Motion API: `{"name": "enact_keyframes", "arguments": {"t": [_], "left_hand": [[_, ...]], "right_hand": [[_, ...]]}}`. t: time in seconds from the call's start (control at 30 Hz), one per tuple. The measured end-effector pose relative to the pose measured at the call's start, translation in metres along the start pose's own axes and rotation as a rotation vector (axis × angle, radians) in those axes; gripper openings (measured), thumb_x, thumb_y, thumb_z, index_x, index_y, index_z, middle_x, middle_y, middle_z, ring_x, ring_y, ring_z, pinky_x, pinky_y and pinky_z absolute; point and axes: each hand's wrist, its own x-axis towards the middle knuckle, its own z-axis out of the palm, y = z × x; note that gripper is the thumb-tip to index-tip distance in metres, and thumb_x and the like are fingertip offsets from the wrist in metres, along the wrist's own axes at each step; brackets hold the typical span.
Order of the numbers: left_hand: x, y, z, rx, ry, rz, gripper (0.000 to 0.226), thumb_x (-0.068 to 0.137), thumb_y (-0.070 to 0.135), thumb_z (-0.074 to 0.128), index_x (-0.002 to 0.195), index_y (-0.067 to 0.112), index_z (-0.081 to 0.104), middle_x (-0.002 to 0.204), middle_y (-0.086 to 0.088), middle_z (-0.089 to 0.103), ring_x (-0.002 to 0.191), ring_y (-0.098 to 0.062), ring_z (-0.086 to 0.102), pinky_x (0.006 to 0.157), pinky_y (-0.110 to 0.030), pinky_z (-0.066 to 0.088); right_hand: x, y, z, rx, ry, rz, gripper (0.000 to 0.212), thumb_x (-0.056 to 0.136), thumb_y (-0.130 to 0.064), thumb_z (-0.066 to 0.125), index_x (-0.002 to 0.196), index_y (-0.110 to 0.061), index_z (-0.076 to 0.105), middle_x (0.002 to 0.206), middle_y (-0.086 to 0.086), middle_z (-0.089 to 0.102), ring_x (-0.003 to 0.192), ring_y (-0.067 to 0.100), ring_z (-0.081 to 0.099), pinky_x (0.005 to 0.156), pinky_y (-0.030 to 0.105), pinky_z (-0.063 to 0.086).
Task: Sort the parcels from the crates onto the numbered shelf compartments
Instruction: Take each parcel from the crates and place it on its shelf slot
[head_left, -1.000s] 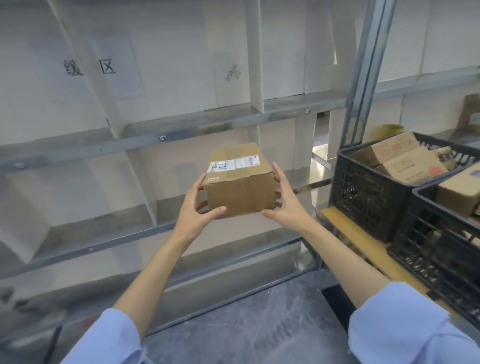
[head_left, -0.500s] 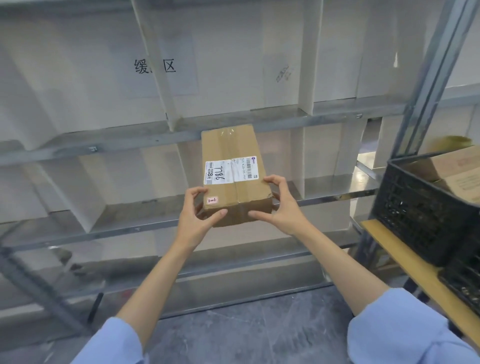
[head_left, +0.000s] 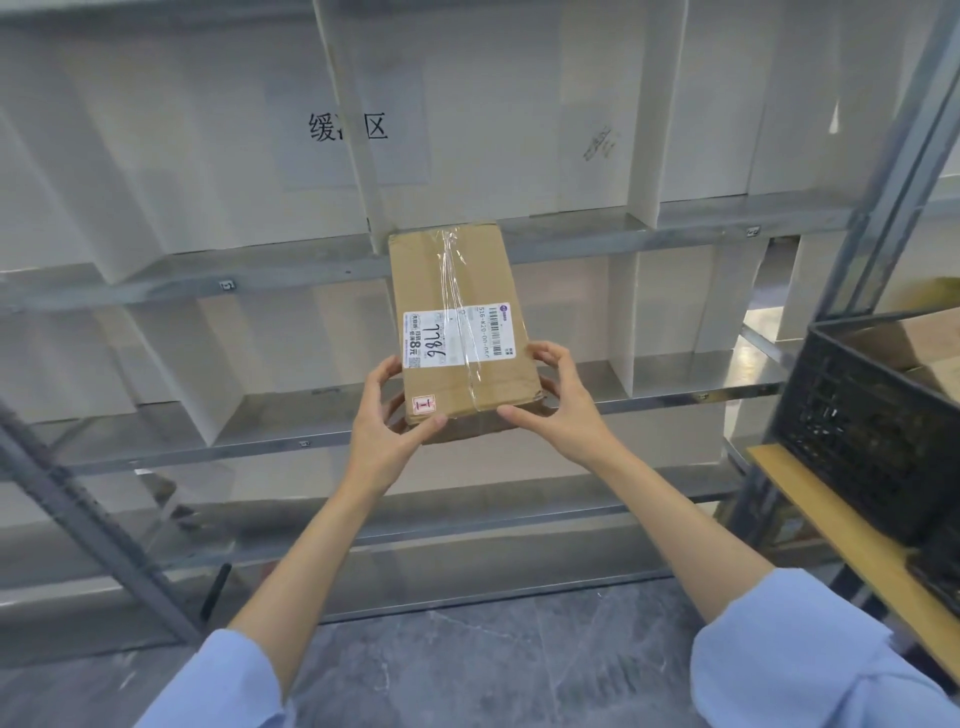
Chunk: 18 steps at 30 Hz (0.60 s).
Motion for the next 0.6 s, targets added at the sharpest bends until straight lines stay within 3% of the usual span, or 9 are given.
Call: {"name": "enact_keyframes", "arguments": {"t": [0.07,0.17,0.3,0.4,0.5,0.6], "left_hand": [[-0.002,0.001,-0.001,0.001,0.001,-0.006,0.085,0.074,0.015,0.084,0.143,0.03,0.038,0.144,0.015,0.044,0.123,0.005,0.05,0.093,-0.009,0.045],[-0.006,0.001,-0.004,-0.002,0.004,0.014,0.083,0.074,0.004,0.083,0.142,0.024,0.039,0.146,0.005,0.043,0.123,0.007,0.05,0.095,-0.01,0.044],[-0.009,0.0,-0.013,-0.021,-0.011,0.017,0.085,0.071,0.008,0.085,0.137,0.034,0.038,0.137,0.018,0.049,0.126,0.001,0.049,0.103,-0.022,0.045],[-0.009,-0.002,-0.021,0.015,-0.03,0.014,0.087,0.074,0.011,0.084,0.14,0.041,0.035,0.135,0.028,0.048,0.128,0.002,0.048,0.093,-0.013,0.047],[-0.006,-0.003,-0.029,0.07,-0.032,0.007,0.089,0.078,0.015,0.082,0.148,0.036,0.03,0.146,0.016,0.043,0.127,0.01,0.044,0.092,-0.007,0.044],[-0.006,-0.004,-0.037,0.101,-0.024,0.01,0.09,0.077,0.022,0.083,0.148,0.036,0.029,0.148,0.016,0.042,0.128,0.011,0.042,0.095,-0.006,0.041]], "right_hand": [[-0.002,-0.002,0.001,0.007,-0.006,-0.007,0.096,0.078,-0.028,0.084,0.15,-0.038,0.022,0.145,-0.024,0.036,0.132,0.007,0.041,0.105,0.026,0.04],[-0.001,-0.005,0.005,-0.043,-0.021,-0.042,0.097,0.078,-0.025,0.084,0.154,-0.029,0.024,0.15,-0.012,0.035,0.136,0.013,0.041,0.11,0.032,0.04],[0.003,-0.008,0.012,-0.032,-0.037,-0.059,0.089,0.077,-0.021,0.085,0.146,-0.033,0.03,0.145,-0.013,0.035,0.133,0.012,0.041,0.107,0.03,0.041],[0.005,-0.007,0.019,-0.002,-0.057,-0.044,0.093,0.075,-0.018,0.086,0.147,-0.027,0.027,0.149,-0.01,0.037,0.134,0.013,0.042,0.106,0.028,0.042],[0.007,-0.006,0.026,0.045,-0.077,-0.03,0.096,0.075,-0.01,0.086,0.147,-0.022,0.024,0.15,-0.008,0.037,0.136,0.01,0.041,0.112,0.032,0.04],[0.011,-0.005,0.031,0.071,-0.1,-0.017,0.095,0.074,-0.011,0.086,0.144,-0.026,0.024,0.152,-0.006,0.038,0.139,0.009,0.038,0.115,0.034,0.036]]}}
